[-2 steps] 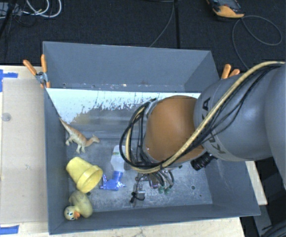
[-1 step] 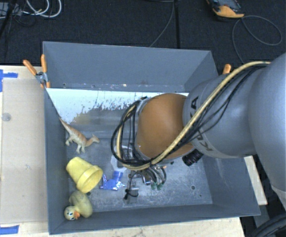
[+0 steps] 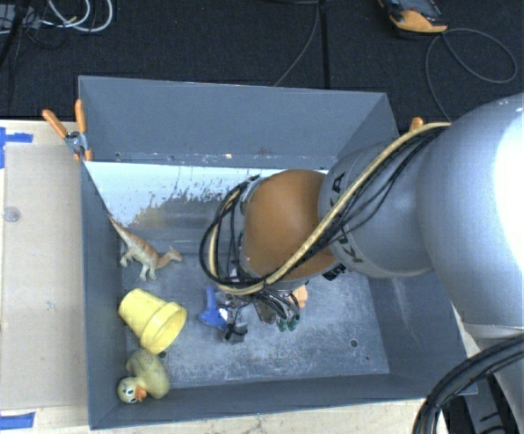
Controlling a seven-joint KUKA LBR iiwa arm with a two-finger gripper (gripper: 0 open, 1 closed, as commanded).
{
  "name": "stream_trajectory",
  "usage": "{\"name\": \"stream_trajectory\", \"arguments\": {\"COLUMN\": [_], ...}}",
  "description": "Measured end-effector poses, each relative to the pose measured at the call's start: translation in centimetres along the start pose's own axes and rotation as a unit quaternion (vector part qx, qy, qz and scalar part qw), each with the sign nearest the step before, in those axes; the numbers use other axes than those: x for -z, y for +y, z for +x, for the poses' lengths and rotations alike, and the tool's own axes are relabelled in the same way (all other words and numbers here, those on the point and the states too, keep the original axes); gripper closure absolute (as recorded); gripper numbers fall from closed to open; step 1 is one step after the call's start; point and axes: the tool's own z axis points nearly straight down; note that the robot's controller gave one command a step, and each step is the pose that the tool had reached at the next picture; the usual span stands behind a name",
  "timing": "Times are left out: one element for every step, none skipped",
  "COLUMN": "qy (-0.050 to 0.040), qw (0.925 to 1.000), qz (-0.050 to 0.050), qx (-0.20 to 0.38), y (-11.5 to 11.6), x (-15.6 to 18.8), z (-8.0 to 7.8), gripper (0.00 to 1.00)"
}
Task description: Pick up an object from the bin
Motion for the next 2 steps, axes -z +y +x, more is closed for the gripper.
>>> {"name": "stream_trajectory", "arguments": {"qy": [0.0,0.0013], "qw": [1.0,1.0], "qz": [0.0,0.0], "qx": [0.0,-0.005], "y": [0.0,-0.1], "x": [0.0,19.7], "z": [0.0,0.2], "gripper": [1.0,1.0]}}
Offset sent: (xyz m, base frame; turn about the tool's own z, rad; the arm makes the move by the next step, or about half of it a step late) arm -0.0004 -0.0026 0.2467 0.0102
